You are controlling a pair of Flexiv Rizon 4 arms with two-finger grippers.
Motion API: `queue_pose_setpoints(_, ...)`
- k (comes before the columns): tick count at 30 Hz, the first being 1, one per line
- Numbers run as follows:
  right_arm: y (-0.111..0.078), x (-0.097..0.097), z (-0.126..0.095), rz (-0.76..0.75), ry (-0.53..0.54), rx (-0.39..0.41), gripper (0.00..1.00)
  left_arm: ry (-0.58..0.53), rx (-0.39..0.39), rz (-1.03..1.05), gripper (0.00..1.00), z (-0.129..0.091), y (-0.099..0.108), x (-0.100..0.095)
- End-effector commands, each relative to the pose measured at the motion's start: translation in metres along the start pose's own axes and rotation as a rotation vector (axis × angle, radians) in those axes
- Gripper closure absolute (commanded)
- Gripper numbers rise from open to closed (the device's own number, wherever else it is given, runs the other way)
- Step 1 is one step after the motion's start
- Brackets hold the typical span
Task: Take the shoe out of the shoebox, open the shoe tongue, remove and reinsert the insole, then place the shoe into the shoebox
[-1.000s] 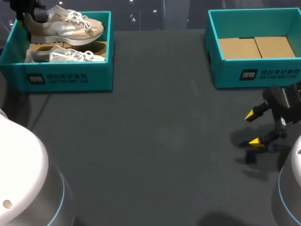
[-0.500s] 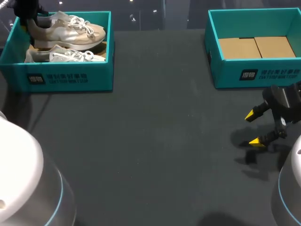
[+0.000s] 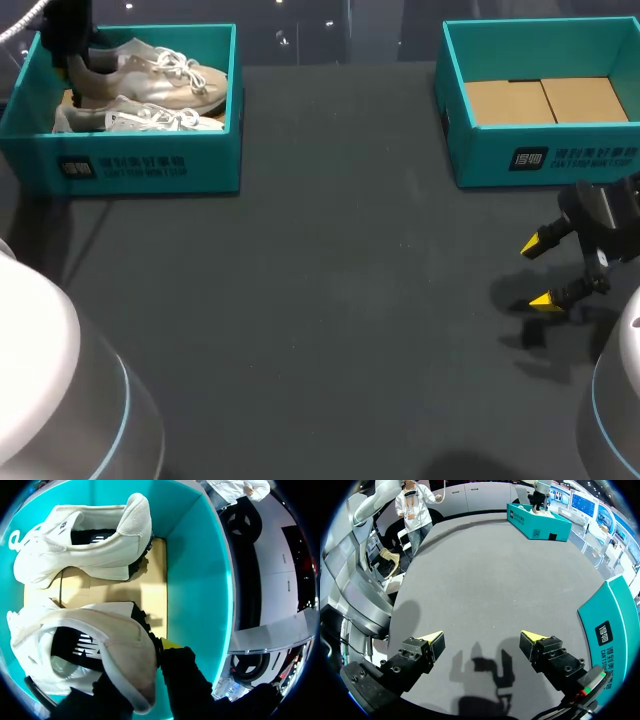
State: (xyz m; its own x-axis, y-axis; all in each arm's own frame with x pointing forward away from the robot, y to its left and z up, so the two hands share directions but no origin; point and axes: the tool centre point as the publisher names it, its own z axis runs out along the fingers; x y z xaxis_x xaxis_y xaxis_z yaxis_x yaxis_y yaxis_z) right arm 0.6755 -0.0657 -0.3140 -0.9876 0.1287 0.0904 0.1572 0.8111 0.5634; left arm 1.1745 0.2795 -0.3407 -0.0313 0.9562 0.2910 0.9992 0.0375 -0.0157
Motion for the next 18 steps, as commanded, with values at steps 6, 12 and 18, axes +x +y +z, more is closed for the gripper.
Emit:
queue_pose_setpoints(6, 0.0, 0.001, 0.0, 0.0, -0.001, 0.001, 0.0, -0.024, 0.007, 0.014, 1.0, 0.009, 0.003, -0.003)
queue_pose_setpoints(12, 0.0, 0.001, 0.0, 0.0, -0.001, 0.001, 0.0, -0.035, 0.009, 0.024, 1.0, 0.013, 0.001, -0.005)
queue_pose_setpoints(18, 0.0, 0.001, 0.0, 0.0, -0.001, 0.001, 0.0, -0.035, 0.011, 0.023, 0.91, 0.016, 0.003, -0.006)
